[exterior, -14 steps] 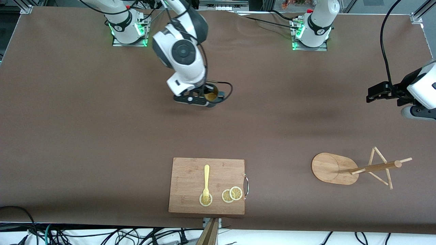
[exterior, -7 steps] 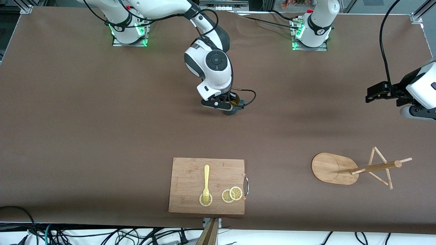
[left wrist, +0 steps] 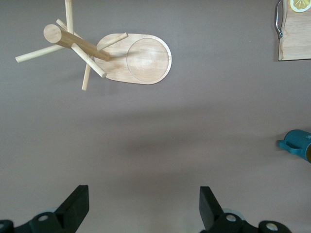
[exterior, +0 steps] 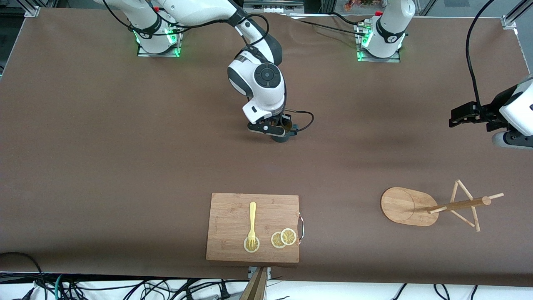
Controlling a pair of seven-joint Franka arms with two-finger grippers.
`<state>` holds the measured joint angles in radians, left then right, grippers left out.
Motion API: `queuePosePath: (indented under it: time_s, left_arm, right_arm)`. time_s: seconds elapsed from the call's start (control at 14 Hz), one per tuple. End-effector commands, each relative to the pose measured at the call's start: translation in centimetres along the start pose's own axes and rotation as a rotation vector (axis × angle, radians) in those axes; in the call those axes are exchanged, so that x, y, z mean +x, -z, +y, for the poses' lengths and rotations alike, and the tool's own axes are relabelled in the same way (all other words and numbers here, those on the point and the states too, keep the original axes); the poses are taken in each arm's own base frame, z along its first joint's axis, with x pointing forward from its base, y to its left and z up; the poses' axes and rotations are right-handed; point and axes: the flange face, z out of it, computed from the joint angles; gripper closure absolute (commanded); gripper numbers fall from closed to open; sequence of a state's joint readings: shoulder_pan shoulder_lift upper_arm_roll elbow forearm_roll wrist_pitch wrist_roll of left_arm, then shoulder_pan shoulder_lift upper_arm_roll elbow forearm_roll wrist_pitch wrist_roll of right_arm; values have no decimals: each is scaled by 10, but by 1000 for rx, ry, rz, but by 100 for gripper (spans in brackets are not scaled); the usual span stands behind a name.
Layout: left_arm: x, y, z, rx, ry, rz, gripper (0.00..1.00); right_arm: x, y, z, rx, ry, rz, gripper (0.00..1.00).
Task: Pass cup and hang on rack
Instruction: 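Carry the teal mug with the right gripper toward the table middle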
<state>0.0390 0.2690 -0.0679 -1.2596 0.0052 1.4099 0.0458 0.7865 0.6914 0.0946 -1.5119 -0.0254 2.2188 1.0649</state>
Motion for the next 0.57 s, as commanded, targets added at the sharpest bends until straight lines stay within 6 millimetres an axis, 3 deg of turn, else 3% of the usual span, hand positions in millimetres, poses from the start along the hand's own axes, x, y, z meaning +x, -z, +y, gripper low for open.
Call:
queuePosePath:
  time_s: [0.0, 0.21, 0.28, 0.36, 0.43, 0.5]
  left_arm:
    - [2, 5, 4, 13, -2, 0, 0]
    - [3, -1, 5, 8, -5, -14, 0]
    - [3, -5, 8, 4, -10, -23, 0]
    - [4, -16, 15, -18, -24, -46, 0]
    - [3, -24, 19, -53, -31, -64, 0]
    - [3, -33, 25, -91, -63, -83, 0]
  right_arm:
    - [-1, 23, -7, 4, 16, 41, 0]
    - [13, 65, 2, 22, 16, 67, 0]
    - [20, 67, 7, 25, 19, 65, 0]
    - [27, 84, 11, 41, 12, 71, 0]
    - [39, 115, 25, 44, -10, 77, 0]
    - [52, 128, 41, 22, -20, 65, 0]
